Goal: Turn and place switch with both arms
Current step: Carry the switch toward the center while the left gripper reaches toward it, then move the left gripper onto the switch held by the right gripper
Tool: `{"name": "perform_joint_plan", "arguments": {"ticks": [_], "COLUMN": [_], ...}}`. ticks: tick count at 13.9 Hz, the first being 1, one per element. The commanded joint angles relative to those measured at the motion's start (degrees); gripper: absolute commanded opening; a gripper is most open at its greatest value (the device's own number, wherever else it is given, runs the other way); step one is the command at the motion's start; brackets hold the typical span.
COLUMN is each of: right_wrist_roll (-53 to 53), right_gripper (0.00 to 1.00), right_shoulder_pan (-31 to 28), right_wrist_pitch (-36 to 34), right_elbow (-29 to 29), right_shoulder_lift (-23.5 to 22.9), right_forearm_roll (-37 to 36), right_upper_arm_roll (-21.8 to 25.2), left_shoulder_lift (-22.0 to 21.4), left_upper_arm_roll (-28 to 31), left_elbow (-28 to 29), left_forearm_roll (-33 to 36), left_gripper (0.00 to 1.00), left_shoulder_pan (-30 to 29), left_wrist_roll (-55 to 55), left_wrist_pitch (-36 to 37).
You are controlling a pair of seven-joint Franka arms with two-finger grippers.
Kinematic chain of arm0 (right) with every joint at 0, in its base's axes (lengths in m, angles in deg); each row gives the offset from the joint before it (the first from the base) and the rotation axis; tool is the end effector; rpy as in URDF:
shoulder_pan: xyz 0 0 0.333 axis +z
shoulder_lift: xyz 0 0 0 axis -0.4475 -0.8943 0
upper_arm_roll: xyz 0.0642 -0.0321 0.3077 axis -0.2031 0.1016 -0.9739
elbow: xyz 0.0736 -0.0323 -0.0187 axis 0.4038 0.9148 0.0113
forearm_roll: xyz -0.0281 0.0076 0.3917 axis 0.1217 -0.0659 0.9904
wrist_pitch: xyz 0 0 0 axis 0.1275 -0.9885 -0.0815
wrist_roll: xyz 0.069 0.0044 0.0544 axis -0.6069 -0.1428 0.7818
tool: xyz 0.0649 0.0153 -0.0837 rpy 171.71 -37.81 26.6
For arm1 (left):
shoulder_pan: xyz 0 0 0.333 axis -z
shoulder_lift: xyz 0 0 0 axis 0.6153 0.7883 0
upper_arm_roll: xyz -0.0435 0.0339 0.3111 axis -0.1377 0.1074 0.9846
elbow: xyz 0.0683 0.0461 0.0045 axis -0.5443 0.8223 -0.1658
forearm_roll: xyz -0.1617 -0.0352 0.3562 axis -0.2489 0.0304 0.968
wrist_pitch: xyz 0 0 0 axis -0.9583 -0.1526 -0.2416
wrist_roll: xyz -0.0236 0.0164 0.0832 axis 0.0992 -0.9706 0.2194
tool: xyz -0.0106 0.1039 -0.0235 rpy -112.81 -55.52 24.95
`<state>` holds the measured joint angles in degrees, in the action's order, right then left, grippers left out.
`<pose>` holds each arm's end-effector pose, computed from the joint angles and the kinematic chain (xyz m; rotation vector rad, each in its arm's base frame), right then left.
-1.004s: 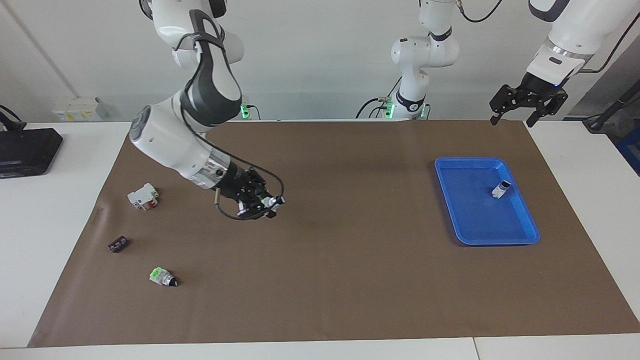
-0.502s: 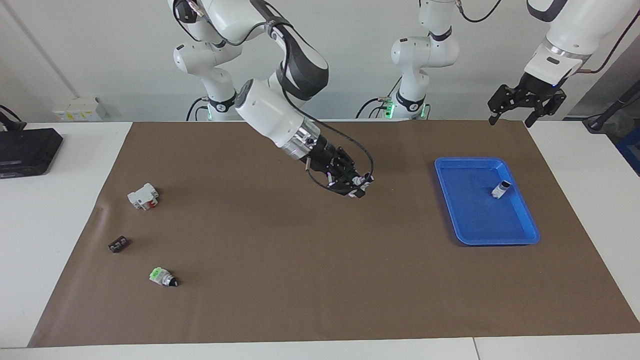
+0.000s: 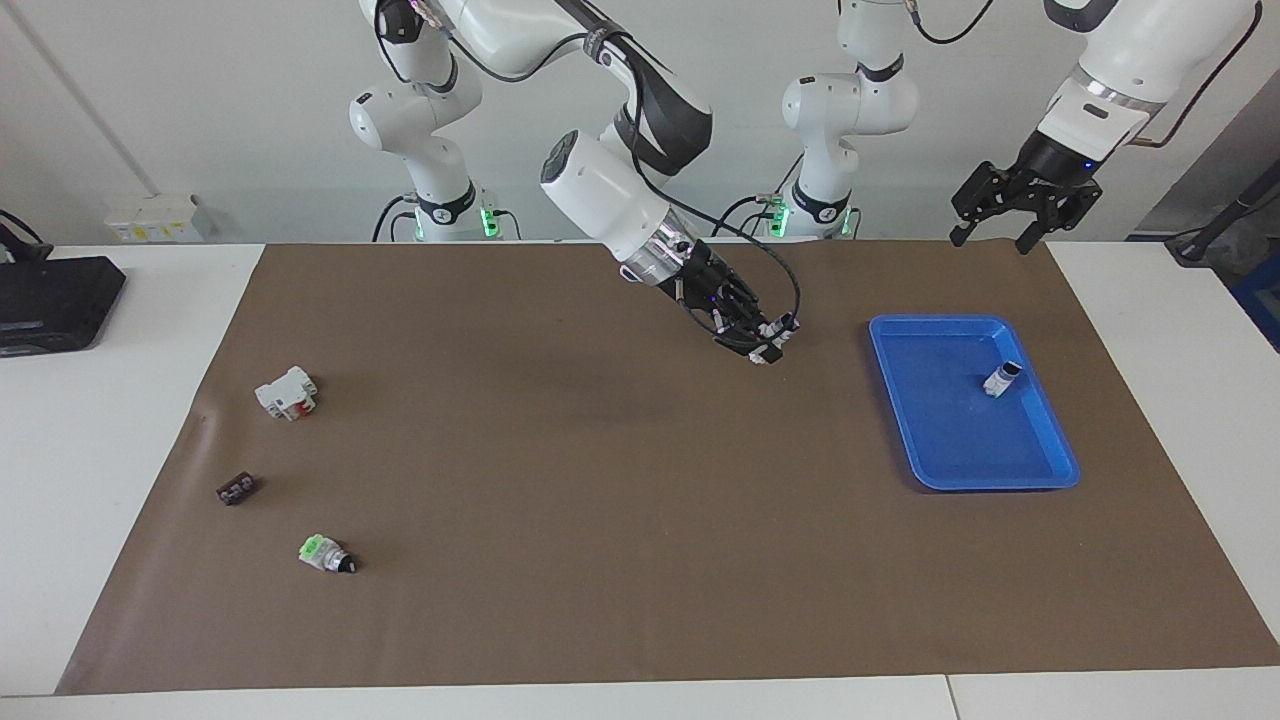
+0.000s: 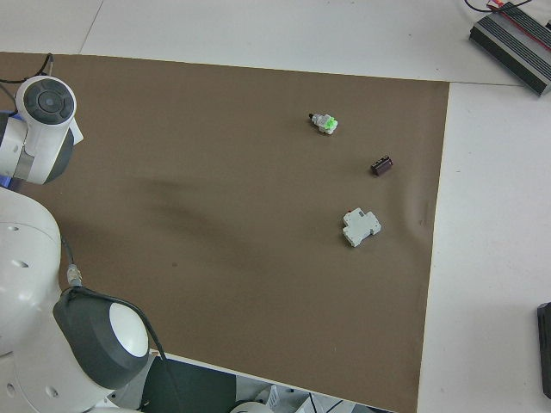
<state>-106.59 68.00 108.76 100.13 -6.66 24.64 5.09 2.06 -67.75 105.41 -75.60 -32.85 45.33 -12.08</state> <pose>0.5551 0.4235 0.4765 -1.5692 1.6193 0.4229 0.5150 -0.0279 0.6429 2.9301 -0.0573 0.0864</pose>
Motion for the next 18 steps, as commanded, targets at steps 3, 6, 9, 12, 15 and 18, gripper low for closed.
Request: {"name": "perform_joint_plan", "arguments": {"ticks": [3,6,9,12,15,18], "right_wrist_roll": [-0.12,-0.03,-0.03,-0.03,0.06,0.06], "right_gripper": [0.0,0.0,0.0,0.0,0.0,0.0], "right_shoulder_pan": [0.06,1.11,1.12,1.12,1.12,1.12], "right_wrist_pitch": [0.62,0.88,0.97,0.97,0.88,0.88], "right_elbow": [0.85,0.32,0.24,0.24,0.24,0.24], "right_shoulder_lift": [0.8,0.62,0.62,0.62,0.62,0.62], "right_forearm_roll": [1.1,1.01,1.01,1.01,1.01,1.01], "right_upper_arm_roll": [-1.1,-1.1,-1.02,-1.1,-1.1,-1.1], "left_shoulder_lift": [-0.54,3.32,6.49,10.88,12.82,13.35], "left_upper_arm_roll": [-0.82,-0.73,-0.82,-0.91,-0.91,-0.82], "left_elbow": [4.44,4.09,2.96,-1.52,-5.04,-5.49], "left_forearm_roll": [-9.62,-15.24,-18.06,-19.56,-20.53,-20.44], "left_gripper": [0.83,0.75,0.69,0.67,0.63,0.49], "left_shoulder_pan": [3.57,6.82,7.53,8.24,8.15,8.24], "left_wrist_roll": [9.07,11.88,12.24,12.59,12.68,12.68], "left_wrist_pitch": [-8.08,-13.35,-16.61,-17.59,-15.84,-15.3]}}
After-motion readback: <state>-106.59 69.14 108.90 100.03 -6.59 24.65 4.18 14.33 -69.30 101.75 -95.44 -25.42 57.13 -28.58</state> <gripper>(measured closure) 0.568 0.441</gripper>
